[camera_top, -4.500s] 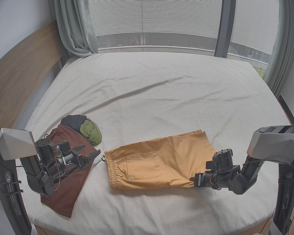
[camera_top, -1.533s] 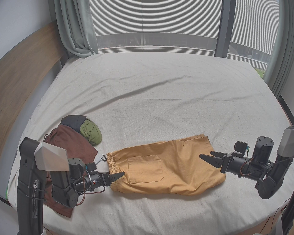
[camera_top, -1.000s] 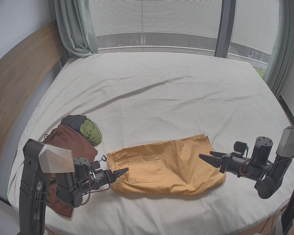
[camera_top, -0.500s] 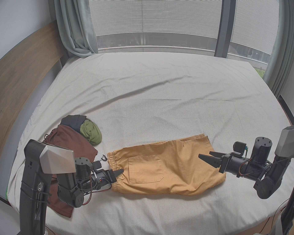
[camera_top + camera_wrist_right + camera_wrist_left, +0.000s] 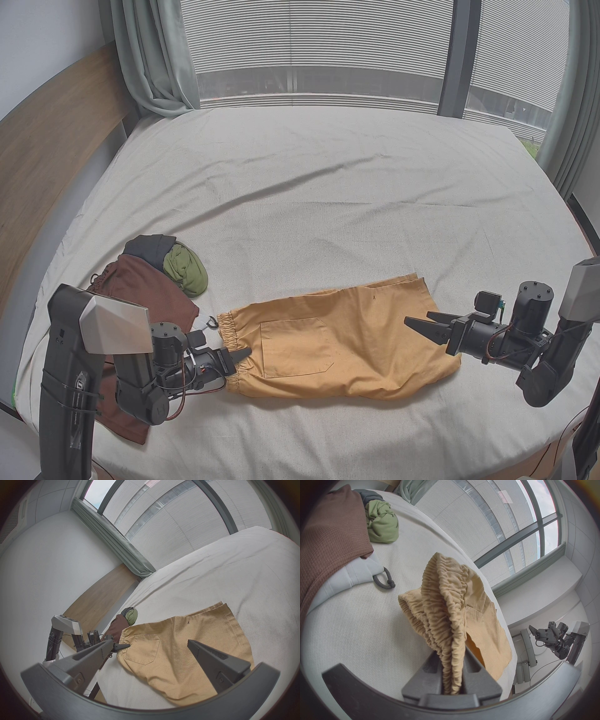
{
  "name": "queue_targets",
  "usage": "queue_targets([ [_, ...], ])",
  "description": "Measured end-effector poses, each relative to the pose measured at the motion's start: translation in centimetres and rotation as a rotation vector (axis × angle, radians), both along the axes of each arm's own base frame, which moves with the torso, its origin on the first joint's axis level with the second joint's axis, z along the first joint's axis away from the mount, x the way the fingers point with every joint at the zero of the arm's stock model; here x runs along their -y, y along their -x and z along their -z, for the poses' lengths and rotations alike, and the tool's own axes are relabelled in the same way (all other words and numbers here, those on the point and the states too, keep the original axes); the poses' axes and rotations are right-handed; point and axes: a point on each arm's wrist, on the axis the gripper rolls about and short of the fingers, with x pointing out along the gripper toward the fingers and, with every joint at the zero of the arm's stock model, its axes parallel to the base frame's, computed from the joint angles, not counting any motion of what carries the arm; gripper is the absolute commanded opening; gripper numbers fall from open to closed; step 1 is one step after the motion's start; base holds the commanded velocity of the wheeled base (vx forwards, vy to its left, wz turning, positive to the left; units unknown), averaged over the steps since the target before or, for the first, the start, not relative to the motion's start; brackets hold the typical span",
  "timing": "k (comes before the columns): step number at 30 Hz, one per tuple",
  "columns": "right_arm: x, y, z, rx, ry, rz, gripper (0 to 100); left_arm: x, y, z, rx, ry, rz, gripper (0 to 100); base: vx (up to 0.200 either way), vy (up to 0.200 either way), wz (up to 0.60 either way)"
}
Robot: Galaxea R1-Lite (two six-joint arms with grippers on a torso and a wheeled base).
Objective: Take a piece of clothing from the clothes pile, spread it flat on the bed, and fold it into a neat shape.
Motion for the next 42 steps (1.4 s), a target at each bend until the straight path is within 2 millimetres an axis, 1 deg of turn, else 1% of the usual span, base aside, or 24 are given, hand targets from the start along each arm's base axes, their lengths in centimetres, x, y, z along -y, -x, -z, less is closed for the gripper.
queue_targets([
  [3,0.0,0.0,0.1,-0.004,0.002,0.001,100,-0.1,0.3,-0.5,-0.002,0.006,0.012,0,0.000,0.000,0.00],
  [9,0.0,-0.1,0.3,-0.009,0.006,0.000,100,-0.9,0.5,-2.0,0.018,0.015,0.002,0,0.000,0.000,0.00],
  [16,0.0,0.0,0.5,-0.014,0.008,-0.001,100,-2.0,1.5,-3.5,0.013,0.032,0.020,0,0.000,0.000,0.00],
  [19,0.0,0.1,0.5,-0.017,0.009,-0.002,100,-2.8,1.9,-4.2,0.014,0.041,0.017,0,0.000,0.000,0.00],
  [26,-0.2,0.2,0.7,-0.027,0.012,-0.007,100,-4.5,2.5,-5.0,0.009,0.049,0.002,0,0.000,0.000,0.00],
  [33,-0.5,0.2,1.7,-0.056,0.026,-0.022,100,-6.8,3.5,-5.6,-0.006,0.072,-0.011,0,0.000,0.000,0.00],
  [42,-1.0,0.4,2.5,-0.073,0.046,-0.043,100,-9.1,5.1,-6.2,0.005,0.062,0.003,0,0.000,0.000,0.00],
])
